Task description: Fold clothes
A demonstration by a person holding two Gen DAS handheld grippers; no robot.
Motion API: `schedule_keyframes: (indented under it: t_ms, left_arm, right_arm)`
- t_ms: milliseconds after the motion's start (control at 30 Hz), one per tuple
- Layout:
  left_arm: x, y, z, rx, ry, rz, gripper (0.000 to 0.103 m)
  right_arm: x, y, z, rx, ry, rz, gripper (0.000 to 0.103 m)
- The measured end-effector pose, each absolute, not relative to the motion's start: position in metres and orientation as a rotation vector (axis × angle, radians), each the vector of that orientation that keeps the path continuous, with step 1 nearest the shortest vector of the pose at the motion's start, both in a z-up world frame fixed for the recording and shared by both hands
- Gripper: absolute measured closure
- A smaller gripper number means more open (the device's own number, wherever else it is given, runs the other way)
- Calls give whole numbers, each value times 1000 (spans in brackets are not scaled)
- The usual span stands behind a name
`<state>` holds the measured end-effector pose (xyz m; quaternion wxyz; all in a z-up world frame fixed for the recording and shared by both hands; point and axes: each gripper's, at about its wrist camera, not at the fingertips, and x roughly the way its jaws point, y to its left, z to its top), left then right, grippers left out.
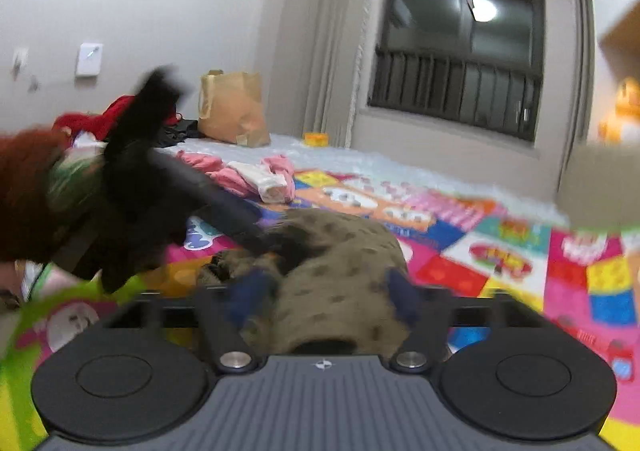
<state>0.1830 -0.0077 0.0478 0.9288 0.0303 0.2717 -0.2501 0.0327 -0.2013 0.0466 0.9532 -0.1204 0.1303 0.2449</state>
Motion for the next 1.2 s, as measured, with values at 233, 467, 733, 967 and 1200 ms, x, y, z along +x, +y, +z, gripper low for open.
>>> schedule_keyframes:
  t_ms: [233, 467, 733, 967, 1200]
  left_arm:
    - [190, -7, 62, 35, 527, -512, 3]
    - [176, 5, 51, 7, 553, -666, 3]
    - [193, -10, 35, 125, 552, -541, 3]
    - [177, 58, 66, -7, 481, -468, 3]
    - [120, 115, 65, -84, 515, -445, 2]
  right_arm:
    - [57, -174, 17, -409, 305, 345, 22]
    - [64, -198, 14, -318, 331, 362, 61]
    - [75, -216, 32, -304, 341, 413, 89]
    - [25, -156, 45, -558, 301, 697, 90]
    - [0, -117, -6, -770, 323, 704, 85]
